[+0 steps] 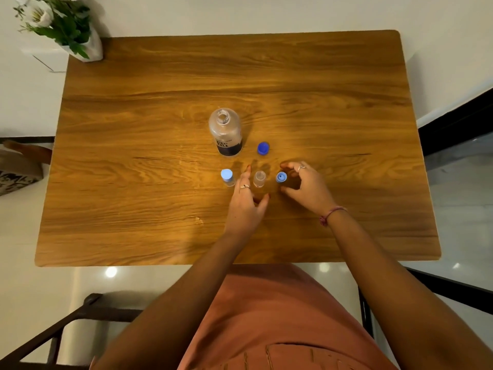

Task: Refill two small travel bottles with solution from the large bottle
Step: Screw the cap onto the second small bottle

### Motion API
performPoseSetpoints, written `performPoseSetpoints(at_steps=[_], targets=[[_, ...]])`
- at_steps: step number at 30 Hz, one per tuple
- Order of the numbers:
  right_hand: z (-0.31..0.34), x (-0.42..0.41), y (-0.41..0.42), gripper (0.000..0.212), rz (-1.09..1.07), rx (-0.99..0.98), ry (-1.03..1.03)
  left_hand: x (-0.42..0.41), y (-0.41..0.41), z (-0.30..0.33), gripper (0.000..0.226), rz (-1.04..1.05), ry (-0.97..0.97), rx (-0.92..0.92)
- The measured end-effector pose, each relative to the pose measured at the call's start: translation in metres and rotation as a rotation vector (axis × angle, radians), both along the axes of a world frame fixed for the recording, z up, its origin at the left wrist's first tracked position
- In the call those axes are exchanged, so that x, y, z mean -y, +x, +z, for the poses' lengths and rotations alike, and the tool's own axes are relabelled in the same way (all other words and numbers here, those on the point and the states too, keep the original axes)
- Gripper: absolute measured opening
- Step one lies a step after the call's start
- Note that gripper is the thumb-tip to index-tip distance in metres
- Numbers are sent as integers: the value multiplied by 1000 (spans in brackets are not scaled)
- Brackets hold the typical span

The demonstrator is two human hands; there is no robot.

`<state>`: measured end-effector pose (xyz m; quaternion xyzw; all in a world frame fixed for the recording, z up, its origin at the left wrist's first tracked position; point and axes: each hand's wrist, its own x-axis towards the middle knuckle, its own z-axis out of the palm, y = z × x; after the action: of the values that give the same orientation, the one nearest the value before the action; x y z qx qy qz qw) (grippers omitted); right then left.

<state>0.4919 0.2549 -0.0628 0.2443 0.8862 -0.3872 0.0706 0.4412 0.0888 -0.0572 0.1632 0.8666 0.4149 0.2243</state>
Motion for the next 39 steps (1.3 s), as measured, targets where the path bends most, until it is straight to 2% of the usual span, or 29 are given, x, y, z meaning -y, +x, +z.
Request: performPoseSetpoints(at_steps=[5,11,19,30,39], targets=[[-6,-1,-1,49,13,-34,16,-10,-2,-11,64,75,-41,96],[-13,-6,-1,46,27,-5,18,-14,-8,-19,50,76,-79,111],[-11,-5,-1,40,12,-38,13,-15,-10,-20,48,93,-95,104],[20,-8,-3,32,-87,-159,-128,-15,-7,3,41,48,45,-27],[72,-14,-23,34,-212,-348,-210,-15,-33,58,38,-15,224,-79]])
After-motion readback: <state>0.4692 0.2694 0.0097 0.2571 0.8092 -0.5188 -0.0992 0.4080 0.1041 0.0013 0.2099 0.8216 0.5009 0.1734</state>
